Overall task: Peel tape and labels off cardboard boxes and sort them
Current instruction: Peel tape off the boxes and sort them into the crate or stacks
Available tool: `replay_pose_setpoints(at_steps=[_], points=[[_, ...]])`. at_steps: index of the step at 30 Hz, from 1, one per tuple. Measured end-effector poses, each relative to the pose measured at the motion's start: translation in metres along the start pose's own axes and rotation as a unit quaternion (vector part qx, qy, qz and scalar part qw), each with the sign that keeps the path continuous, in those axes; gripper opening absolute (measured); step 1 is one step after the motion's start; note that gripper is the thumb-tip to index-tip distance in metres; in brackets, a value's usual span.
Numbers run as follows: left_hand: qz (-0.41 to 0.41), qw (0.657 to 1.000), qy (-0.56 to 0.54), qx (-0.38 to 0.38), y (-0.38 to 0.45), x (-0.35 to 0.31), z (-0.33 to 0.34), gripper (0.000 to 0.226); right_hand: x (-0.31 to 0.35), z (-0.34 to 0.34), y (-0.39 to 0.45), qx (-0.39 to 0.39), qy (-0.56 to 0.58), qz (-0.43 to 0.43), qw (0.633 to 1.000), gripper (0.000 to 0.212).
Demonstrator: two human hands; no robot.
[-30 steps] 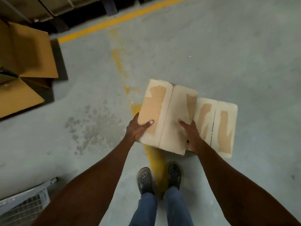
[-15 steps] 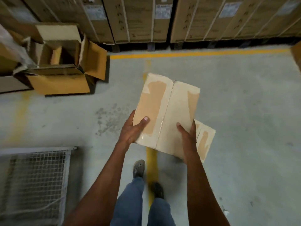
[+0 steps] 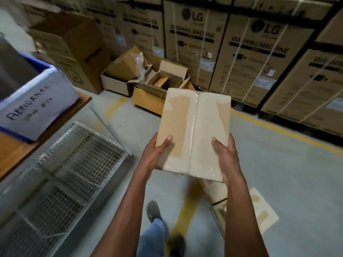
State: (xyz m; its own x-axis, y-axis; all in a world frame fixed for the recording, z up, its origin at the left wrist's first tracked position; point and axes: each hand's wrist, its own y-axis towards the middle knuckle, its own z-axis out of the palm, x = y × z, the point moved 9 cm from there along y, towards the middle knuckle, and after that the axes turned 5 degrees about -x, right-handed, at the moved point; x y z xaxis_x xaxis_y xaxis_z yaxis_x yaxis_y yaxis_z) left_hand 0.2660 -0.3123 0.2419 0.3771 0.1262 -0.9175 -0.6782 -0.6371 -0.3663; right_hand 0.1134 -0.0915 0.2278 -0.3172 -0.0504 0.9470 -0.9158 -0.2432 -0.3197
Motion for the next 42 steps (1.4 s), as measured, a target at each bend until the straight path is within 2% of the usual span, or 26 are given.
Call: replay_pose_setpoints(at_steps=[8, 15, 17, 22, 26, 27, 29, 30, 33, 38, 42], points=[[0.021, 0.983, -0.077, -0.168, -0.057, 0.020, -0.170, 0.062, 0.007, 0.167, -0.058, 0.180, -0.068, -0.004, 0.981, 0.056], [0.008, 0.963, -0.090, -0.255, -0.113, 0.053, -0.324, 0.068, -0.013, 0.327, -0.141, 0.301, -0.155, -0.013, 0.941, 0.062], [-0.001, 0.956, -0.088, -0.280, -0.135, 0.062, -0.370, 0.062, -0.027, 0.370, -0.173, 0.327, -0.171, -0.007, 0.929, 0.064], [-0.063, 0.940, -0.092, -0.323, -0.194, 0.101, -0.487, 0.060, -0.068, 0.471, -0.265, 0.384, -0.216, -0.007, 0.898, 0.075], [-0.090, 0.926, -0.125, -0.346, -0.233, 0.127, -0.577, 0.037, -0.101, 0.542, -0.332, 0.430, -0.202, 0.010, 0.880, 0.074], [-0.094, 0.923, -0.122, -0.352, -0.240, 0.133, -0.598, 0.048, -0.107, 0.557, -0.345, 0.441, -0.199, 0.016, 0.875, 0.072], [-0.089, 0.920, -0.110, -0.364, -0.245, 0.150, -0.636, 0.081, -0.116, 0.584, -0.363, 0.451, -0.199, 0.027, 0.870, 0.072], [-0.082, 0.918, -0.102, -0.375, -0.247, 0.154, -0.649, 0.085, -0.118, 0.594, -0.368, 0.452, -0.199, 0.030, 0.869, 0.073], [-0.052, 0.919, -0.094, -0.380, -0.247, 0.142, -0.676, 0.068, -0.117, 0.632, -0.382, 0.450, -0.203, 0.015, 0.869, 0.070], [-0.044, 0.910, -0.058, -0.408, -0.230, 0.145, -0.717, 0.090, -0.114, 0.690, -0.384, 0.451, -0.220, 0.011, 0.865, 0.080], [-0.066, 0.917, -0.049, -0.391, -0.200, 0.153, -0.740, 0.065, -0.123, 0.734, -0.376, 0.445, -0.244, 0.016, 0.862, 0.085]])
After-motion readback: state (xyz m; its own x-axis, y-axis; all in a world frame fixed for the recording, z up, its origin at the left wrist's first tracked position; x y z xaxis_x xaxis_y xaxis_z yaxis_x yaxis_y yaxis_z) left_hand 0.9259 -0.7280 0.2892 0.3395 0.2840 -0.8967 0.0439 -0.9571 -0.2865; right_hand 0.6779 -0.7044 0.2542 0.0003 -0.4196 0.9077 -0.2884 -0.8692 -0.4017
